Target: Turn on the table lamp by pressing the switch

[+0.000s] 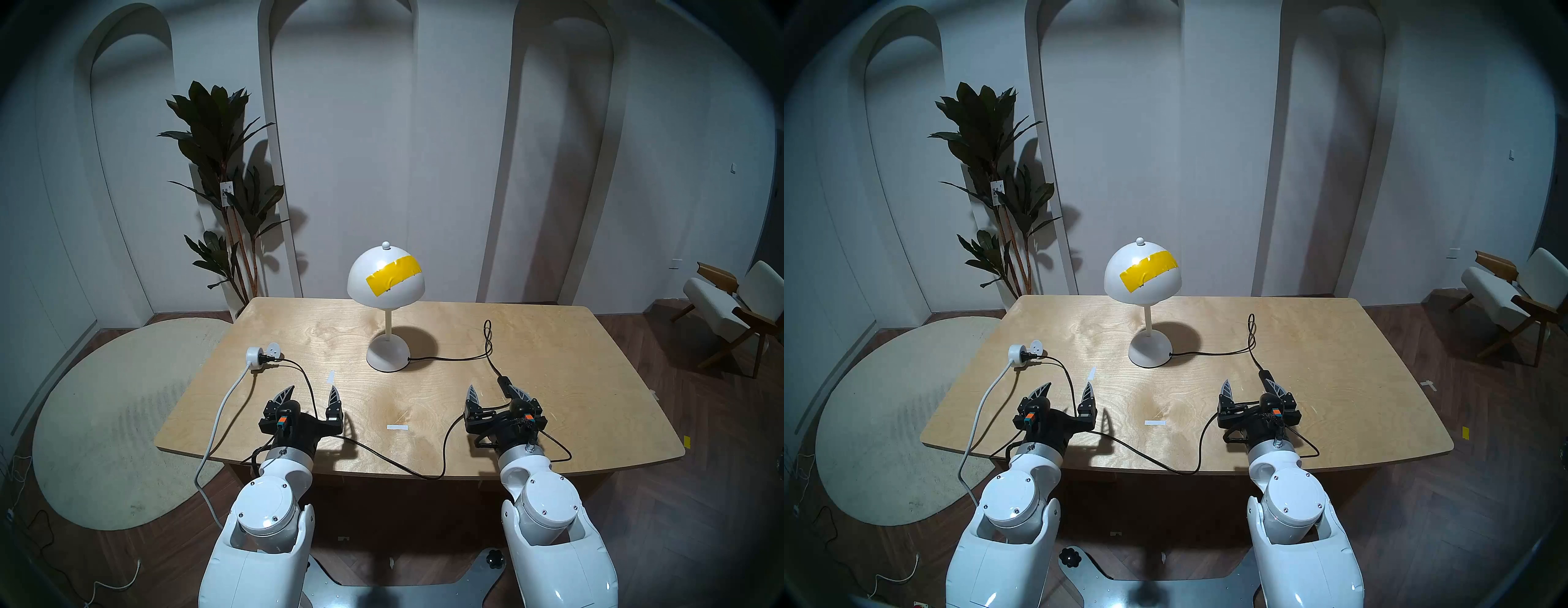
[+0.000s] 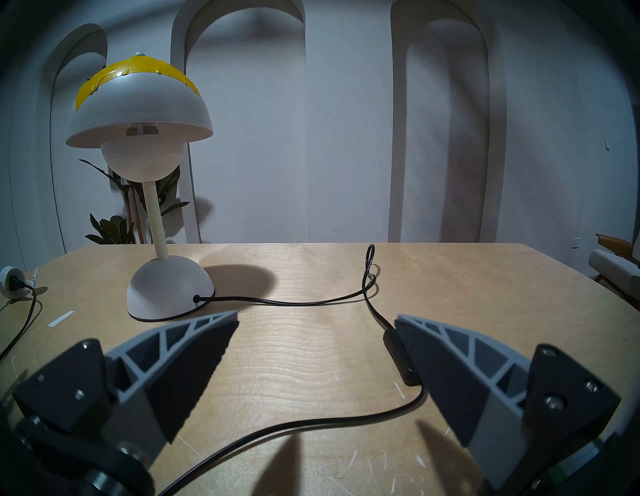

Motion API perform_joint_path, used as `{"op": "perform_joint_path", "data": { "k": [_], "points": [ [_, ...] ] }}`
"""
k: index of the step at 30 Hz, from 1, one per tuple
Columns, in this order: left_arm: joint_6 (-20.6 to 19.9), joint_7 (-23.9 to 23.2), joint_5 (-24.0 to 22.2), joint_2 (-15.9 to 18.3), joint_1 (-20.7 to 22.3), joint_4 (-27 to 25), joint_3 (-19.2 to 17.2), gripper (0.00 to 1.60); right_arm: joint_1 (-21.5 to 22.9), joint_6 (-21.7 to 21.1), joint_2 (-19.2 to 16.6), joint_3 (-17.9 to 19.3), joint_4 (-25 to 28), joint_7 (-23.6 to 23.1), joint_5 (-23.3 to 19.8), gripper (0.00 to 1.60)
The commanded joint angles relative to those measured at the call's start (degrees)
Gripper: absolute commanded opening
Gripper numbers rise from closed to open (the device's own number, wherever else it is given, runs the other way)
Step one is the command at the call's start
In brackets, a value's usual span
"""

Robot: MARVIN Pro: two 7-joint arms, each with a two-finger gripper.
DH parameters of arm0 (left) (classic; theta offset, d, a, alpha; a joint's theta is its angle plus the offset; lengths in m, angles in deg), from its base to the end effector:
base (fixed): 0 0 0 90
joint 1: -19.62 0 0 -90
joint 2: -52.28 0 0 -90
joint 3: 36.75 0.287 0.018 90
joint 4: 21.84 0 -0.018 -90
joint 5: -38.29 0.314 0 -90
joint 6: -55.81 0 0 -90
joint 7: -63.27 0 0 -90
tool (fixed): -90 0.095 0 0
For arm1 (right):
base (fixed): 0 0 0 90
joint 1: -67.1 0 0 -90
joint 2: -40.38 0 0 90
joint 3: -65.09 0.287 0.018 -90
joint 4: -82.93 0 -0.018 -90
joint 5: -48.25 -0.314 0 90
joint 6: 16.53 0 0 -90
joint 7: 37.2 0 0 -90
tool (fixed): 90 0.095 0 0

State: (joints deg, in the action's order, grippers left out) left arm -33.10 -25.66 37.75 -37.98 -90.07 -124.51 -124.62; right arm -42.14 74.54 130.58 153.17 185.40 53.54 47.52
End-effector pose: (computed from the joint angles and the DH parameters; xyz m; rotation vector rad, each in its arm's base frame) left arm 0.3240 -0.0148 -0.3422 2.3135 0.0094 2.0850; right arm 0.3265 0.0136 -0.3411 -2.3073 0.0082 -2.0878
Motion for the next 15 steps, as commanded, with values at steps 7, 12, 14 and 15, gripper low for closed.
{"op": "perform_joint_path", "data": {
  "k": [7,12,14,15],
  "points": [
    [0.22,-0.02,0.01,0.0,0.29,-0.95,0.01,1.6,3.34,0.0,0.56,-1.52,2.49,0.3,-8.26,1.6],
    [0.23,-0.02,0.01,0.0,0.31,-0.92,0.01,1.6,5.11,-1.35,0.48,-2.63,3.97,1.27,-13.05,1.6],
    [0.24,-0.02,0.01,0.0,0.31,-0.92,0.01,1.6,5.81,-2.29,0.35,-3.25,4.42,2.25,-14.9,1.6],
    [0.24,-0.02,0.01,0.0,0.31,-0.92,0.01,1.6,6.13,-2.63,0.33,-3.5,4.55,2.65,-15.57,1.6]
  ]
}}
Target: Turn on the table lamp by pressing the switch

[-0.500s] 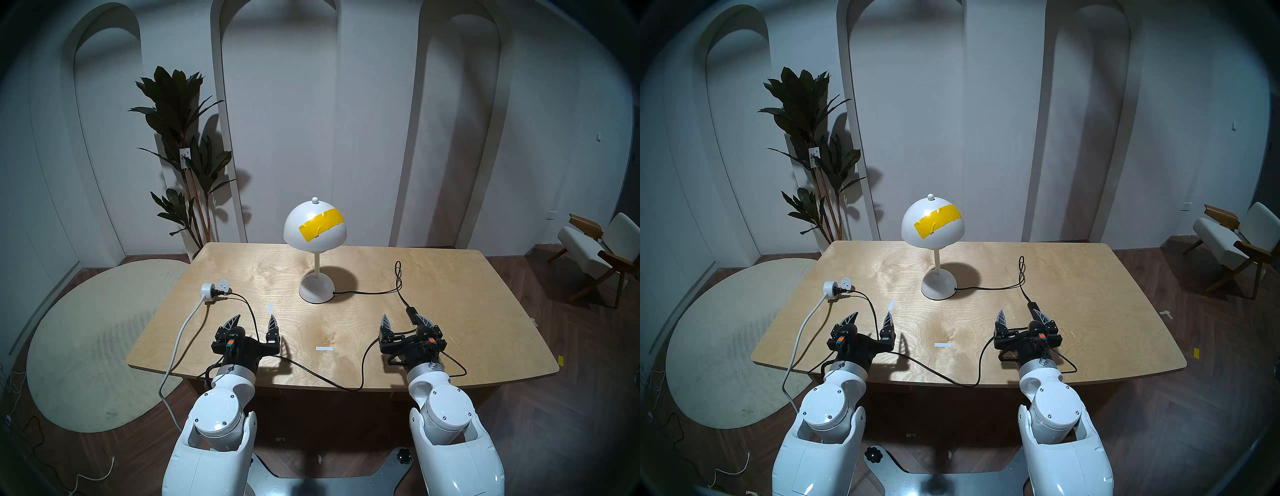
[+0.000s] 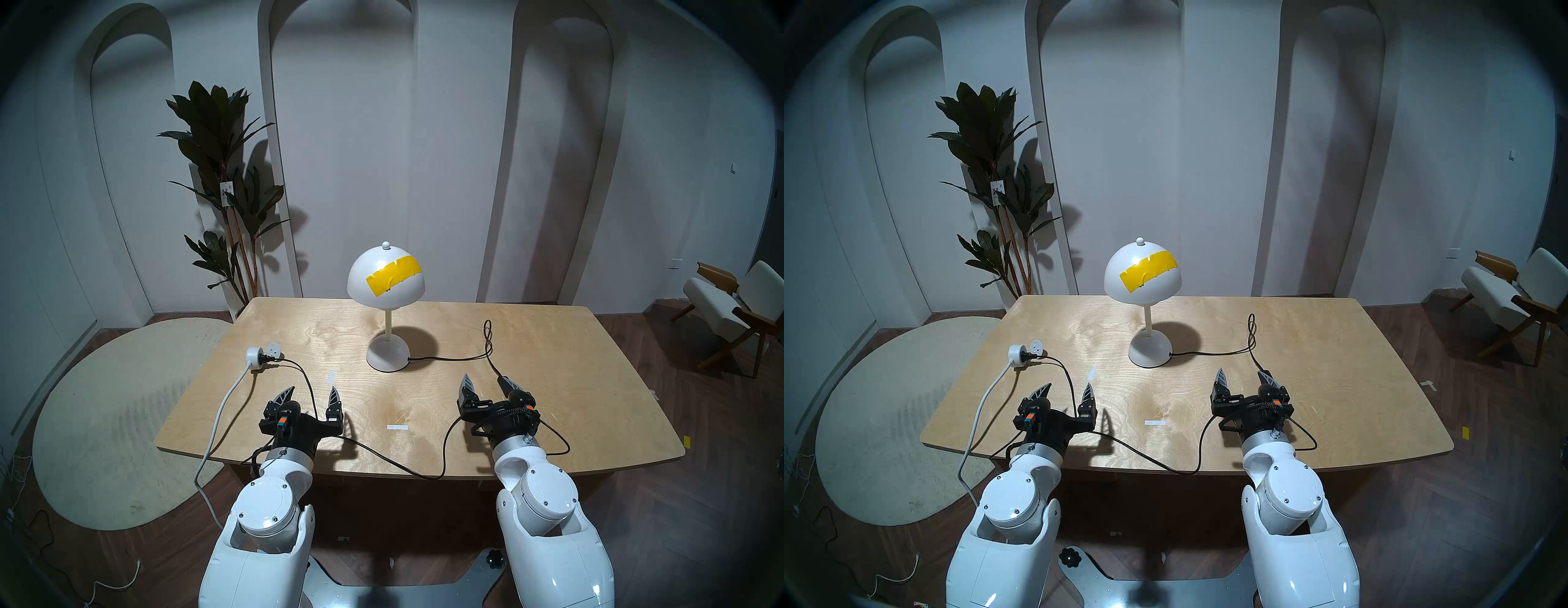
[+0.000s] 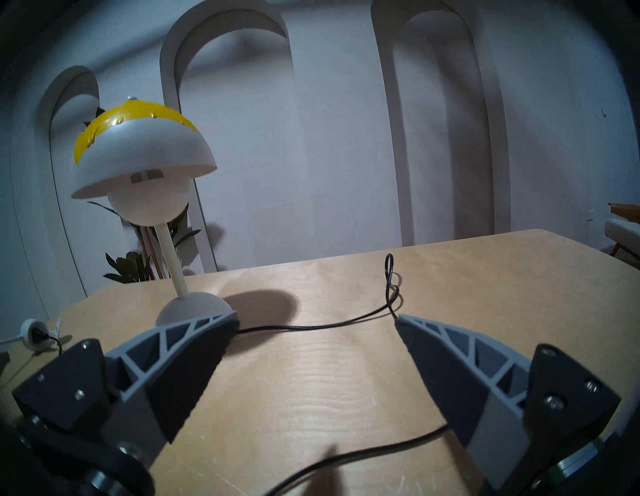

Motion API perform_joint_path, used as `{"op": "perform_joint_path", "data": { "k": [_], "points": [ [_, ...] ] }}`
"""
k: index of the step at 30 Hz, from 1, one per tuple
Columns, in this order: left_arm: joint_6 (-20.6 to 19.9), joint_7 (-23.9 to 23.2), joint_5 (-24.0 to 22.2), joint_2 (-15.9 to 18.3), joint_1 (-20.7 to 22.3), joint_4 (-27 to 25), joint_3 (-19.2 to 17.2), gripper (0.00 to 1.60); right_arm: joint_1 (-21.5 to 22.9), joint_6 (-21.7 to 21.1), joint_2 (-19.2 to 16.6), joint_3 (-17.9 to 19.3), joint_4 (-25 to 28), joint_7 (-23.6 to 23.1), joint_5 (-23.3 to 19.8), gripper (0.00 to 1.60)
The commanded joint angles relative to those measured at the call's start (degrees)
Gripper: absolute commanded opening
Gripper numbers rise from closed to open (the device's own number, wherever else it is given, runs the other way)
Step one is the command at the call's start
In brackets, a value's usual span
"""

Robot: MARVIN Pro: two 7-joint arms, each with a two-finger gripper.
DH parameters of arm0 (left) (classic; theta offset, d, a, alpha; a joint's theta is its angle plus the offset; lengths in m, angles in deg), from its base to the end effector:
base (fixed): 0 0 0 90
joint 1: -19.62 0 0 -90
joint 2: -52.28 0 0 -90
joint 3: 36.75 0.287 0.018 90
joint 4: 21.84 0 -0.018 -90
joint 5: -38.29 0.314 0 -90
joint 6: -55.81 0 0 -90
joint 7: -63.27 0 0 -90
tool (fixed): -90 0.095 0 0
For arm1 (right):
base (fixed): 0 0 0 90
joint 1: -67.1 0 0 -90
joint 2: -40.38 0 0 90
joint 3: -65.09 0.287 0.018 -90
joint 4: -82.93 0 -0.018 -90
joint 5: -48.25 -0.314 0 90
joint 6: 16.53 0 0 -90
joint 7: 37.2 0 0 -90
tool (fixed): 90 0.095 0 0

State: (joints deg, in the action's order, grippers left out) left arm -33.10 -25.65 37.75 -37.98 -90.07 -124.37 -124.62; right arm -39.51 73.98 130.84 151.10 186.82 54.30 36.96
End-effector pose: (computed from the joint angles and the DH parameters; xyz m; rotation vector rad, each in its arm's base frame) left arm 0.3238 -0.0148 -0.3432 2.3161 0.0095 2.0823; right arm 0.3421 0.0282 -0.3168 -2.1382 0.1987 -2.0385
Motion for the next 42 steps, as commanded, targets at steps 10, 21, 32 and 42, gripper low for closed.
{"op": "perform_joint_path", "data": {
  "k": [10,21,32,42],
  "points": [
    [0.22,-0.01,0.01,0.01,0.3,-1.1,0.02,1.6,5.55,-5.27,0.13,-2.7,4.13,6.57,-12.58,1.6],
    [0.22,-0.01,0.01,0.01,0.29,-1.11,0.02,1.6,7.5,-8.09,0.66,-1.49,5.52,16.64,-25.01,1.6],
    [0.21,0.0,-0.01,0.03,0.28,-1.12,0.03,1.6,10.22,-9.17,0.72,-1.58,5.56,24.22,-31.03,1.6],
    [0.22,0.0,-0.01,0.03,0.29,-1.11,0.03,1.6,12.88,-10.44,0.84,-2.69,6.84,34.57,-36.07,1.6]
  ]
}}
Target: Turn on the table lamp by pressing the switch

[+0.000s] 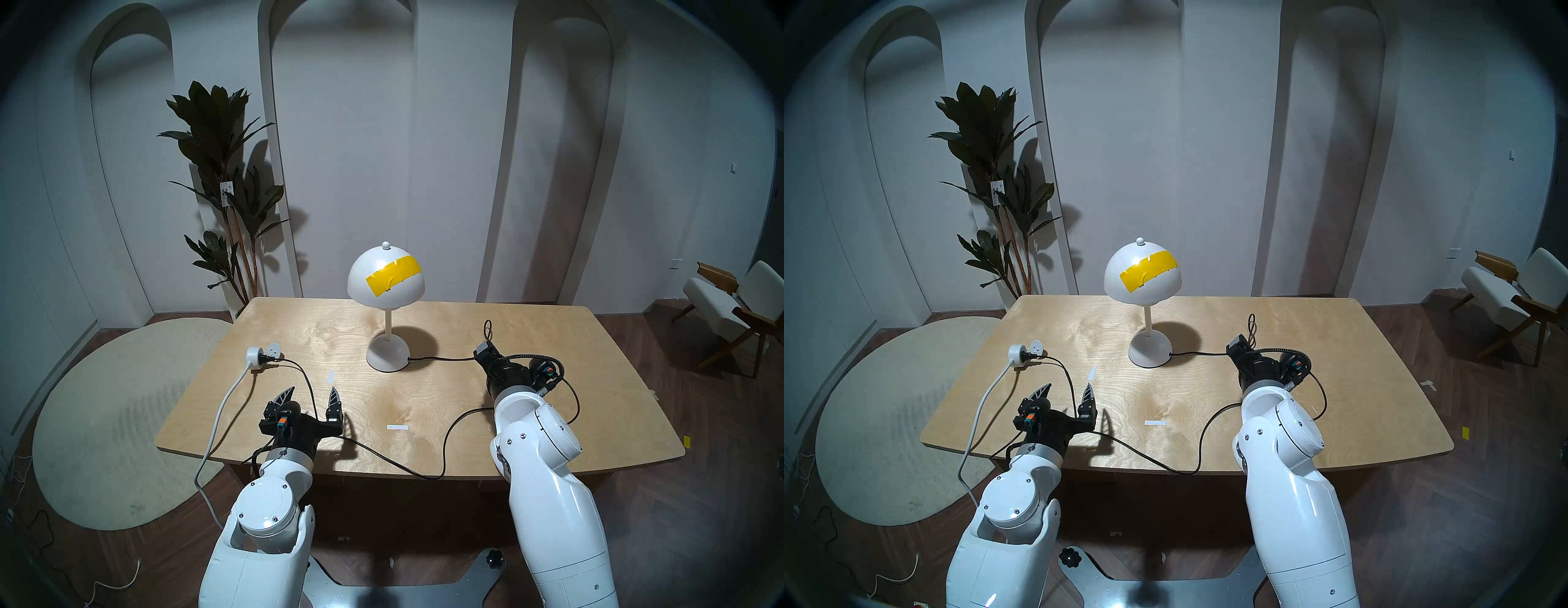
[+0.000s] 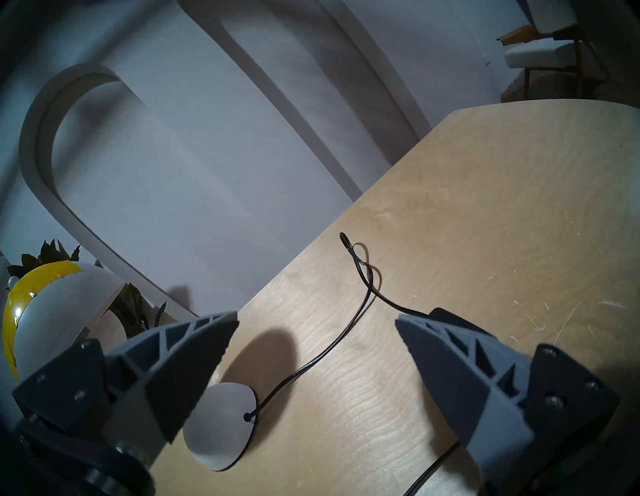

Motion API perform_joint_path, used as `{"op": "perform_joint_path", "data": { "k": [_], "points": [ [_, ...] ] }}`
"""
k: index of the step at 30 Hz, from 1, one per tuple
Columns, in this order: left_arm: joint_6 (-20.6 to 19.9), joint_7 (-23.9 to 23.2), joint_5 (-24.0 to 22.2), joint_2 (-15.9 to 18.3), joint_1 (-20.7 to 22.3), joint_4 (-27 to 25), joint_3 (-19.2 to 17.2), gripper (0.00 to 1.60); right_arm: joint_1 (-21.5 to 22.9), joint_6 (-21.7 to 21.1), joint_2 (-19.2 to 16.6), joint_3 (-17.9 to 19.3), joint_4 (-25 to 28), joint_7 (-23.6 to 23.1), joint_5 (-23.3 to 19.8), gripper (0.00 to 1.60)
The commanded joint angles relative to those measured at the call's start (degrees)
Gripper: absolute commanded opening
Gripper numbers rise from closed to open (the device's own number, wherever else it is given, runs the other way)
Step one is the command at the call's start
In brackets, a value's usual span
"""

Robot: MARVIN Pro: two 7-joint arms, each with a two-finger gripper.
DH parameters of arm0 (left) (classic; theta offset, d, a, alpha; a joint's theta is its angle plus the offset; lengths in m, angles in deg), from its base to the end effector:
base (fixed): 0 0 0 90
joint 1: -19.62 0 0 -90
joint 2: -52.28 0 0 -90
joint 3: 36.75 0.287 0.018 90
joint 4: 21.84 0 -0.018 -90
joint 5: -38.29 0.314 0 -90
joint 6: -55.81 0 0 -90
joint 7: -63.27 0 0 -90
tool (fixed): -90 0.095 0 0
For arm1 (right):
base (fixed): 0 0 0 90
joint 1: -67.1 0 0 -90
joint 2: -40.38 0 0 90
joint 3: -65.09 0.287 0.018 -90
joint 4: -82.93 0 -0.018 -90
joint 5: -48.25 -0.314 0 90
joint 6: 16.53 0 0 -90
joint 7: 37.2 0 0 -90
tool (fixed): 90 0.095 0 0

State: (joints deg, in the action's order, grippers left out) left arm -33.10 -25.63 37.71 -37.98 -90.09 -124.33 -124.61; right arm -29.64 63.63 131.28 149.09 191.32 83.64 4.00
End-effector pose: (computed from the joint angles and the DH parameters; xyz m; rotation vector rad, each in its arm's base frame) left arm 0.3236 -0.0148 -0.3436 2.3170 0.0105 2.0808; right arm 0.3834 0.0215 -0.2679 -2.0494 1.0035 -1.6283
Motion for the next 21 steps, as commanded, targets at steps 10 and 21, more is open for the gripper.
{"op": "perform_joint_path", "data": {
  "k": [10,21],
  "points": [
    [0.21,-0.02,0.04,0.02,0.29,-1.17,0.03,1.6,4.76,-1.43,0.73,-0.36,3.48,13.3,-7.08,1.6],
    [0.2,-0.02,0.04,0.02,0.29,-1.17,0.03,1.6,6.43,-6.35,-1.35,2.51,3.94,15.31,-9.32,1.6]
  ]
}}
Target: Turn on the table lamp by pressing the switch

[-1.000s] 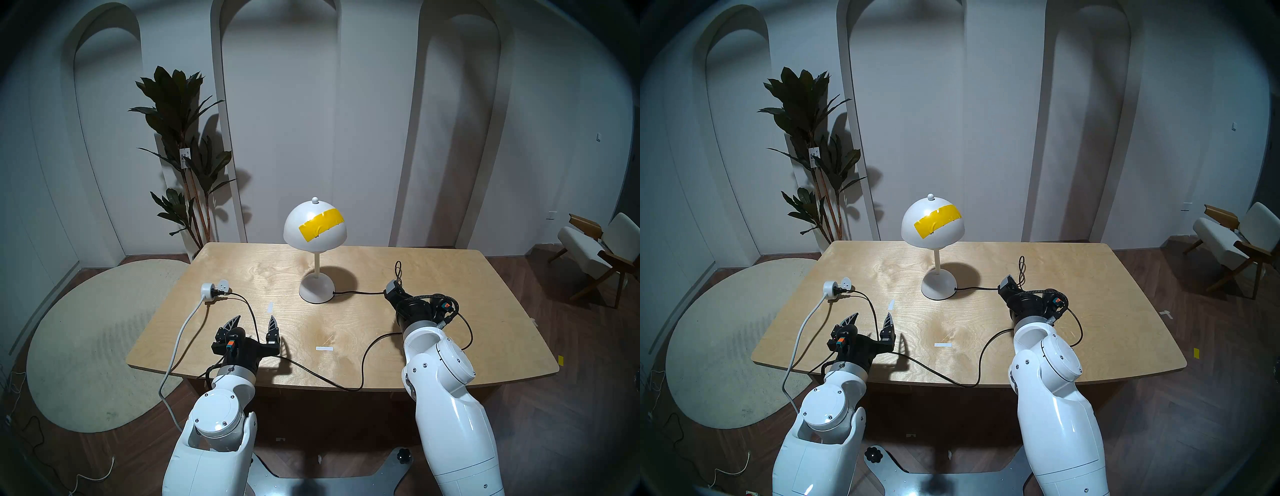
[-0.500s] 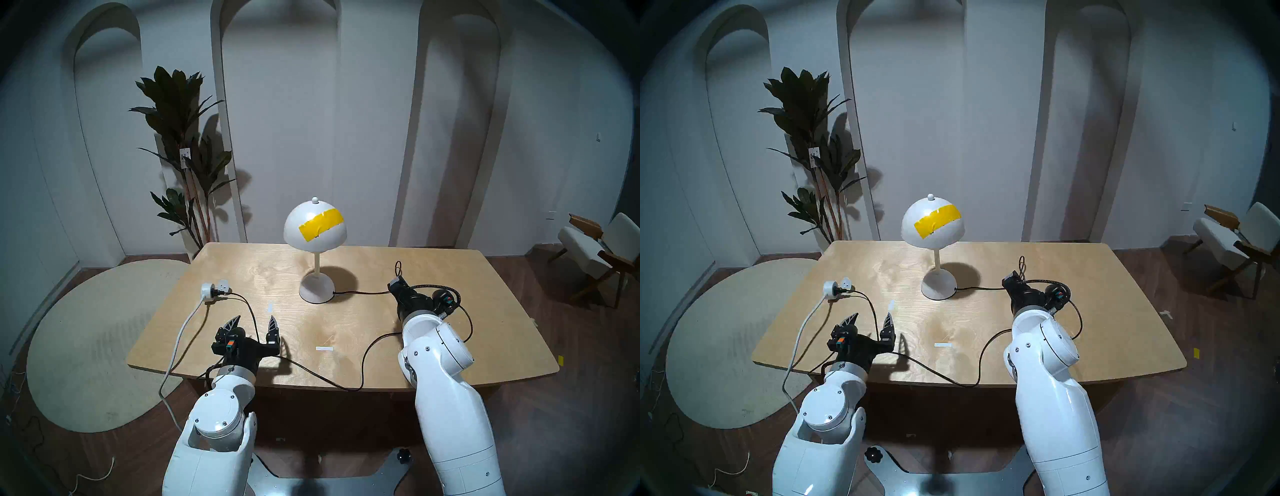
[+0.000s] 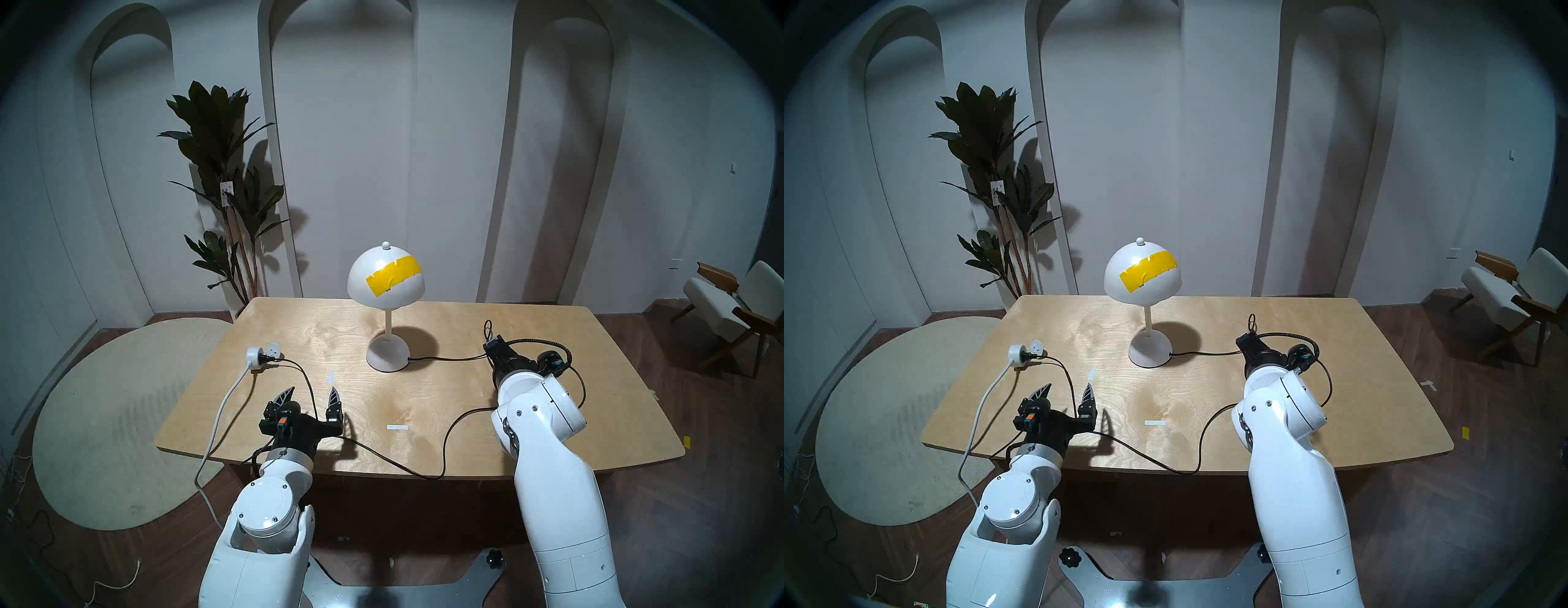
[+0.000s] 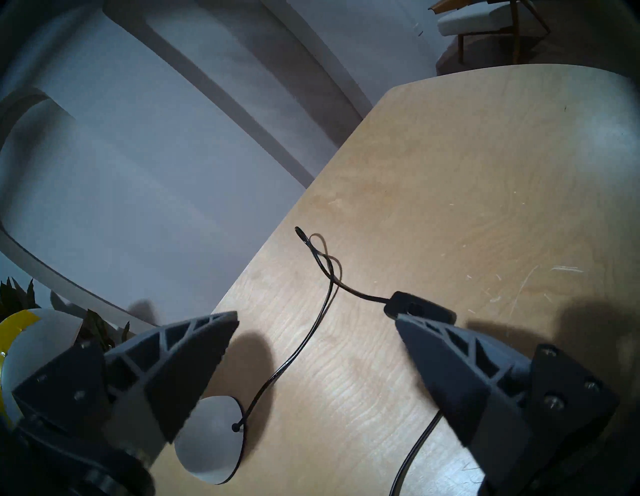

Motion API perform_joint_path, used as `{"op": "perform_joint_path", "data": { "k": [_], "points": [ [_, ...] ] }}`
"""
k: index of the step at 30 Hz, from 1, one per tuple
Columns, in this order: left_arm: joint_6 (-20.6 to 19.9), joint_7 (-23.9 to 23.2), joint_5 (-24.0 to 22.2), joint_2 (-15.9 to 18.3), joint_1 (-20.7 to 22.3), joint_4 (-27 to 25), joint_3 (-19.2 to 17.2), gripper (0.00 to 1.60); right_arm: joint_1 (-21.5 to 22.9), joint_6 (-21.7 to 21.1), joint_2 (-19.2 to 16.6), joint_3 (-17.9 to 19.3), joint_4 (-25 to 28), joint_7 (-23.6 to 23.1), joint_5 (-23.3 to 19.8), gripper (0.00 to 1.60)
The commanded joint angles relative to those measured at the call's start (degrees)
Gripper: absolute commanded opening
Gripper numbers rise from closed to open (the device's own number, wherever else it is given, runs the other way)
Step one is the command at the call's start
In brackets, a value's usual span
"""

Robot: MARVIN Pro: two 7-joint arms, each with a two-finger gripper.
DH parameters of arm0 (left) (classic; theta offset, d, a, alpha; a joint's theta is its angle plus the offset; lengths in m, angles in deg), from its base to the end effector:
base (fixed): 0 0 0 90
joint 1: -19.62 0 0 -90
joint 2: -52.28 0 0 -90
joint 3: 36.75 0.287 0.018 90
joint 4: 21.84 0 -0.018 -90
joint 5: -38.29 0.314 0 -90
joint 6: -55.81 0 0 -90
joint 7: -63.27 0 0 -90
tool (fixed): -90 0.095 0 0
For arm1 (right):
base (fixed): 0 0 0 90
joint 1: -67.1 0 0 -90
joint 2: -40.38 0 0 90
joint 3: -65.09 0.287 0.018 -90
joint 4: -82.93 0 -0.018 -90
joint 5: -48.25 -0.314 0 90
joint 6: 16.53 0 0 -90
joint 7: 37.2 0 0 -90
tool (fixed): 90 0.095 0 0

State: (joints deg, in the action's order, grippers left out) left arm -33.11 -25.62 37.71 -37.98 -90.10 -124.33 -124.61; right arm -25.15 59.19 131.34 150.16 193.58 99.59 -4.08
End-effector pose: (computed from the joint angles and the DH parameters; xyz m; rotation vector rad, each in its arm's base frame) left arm 0.3236 -0.0148 -0.3437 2.3175 0.0107 2.0805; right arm 0.3916 0.0087 -0.2468 -2.1134 1.2390 -1.4704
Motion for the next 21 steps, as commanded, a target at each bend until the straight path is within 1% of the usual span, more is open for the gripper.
{"op": "perform_joint_path", "data": {
  "k": [1,2,3,4,5,7,11,15,21],
  "points": [
    [0.21,-0.03,0.03,0.02,0.31,-1.17,0.03,1.6,1.99,-2.4,-1.63,1.84,1.66,-1.07,-1.98,1.6],
    [0.21,-0.03,0.03,0.02,0.31,-1.17,0.03,1.6,2.01,-2.71,-1.96,2.07,1.59,-1.57,-2.41,1.6],
    [0.21,-0.03,0.03,0.02,0.31,-1.16,0.03,1.6,1.94,-3.53,-2.25,2.75,1.56,-3.05,-4.29,1.6],
    [0.21,-0.03,0.03,0.02,0.31,-1.16,0.03,1.6,2.09,-4.13,-2.18,3.24,1.46,-3.17,-5.34,1.6],
    [0.21,-0.03,0.03,0.02,0.31,-1.16,0.03,1.6,2.09,-4.13,-2.18,3.24,1.46,-3.17,-5.34,1.6],
    [0.21,-0.03,0.03,0.02,0.3,-1.17,0.03,1.6,2.49,-4.69,-1.58,4.86,0.7,-4.14,-8.22,1.6],
    [0.21,-0.03,0.03,0.02,0.3,-1.18,0.03,1.6,2.62,-4.88,-1.0,6.97,0.09,-5.16,-11.59,1.6],
    [0.2,-0.03,0.03,0.02,0.29,-1.19,0.03,1.6,2.58,-4.48,-0.61,8.37,-0.25,-5.44,-13.44,1.6],
    [0.19,-0.03,0.03,0.03,0.29,-1.2,0.03,1.6,2.48,-4.79,-0.75,9.57,-0.65,-5.63,-14.85,1.6]
  ]
}}
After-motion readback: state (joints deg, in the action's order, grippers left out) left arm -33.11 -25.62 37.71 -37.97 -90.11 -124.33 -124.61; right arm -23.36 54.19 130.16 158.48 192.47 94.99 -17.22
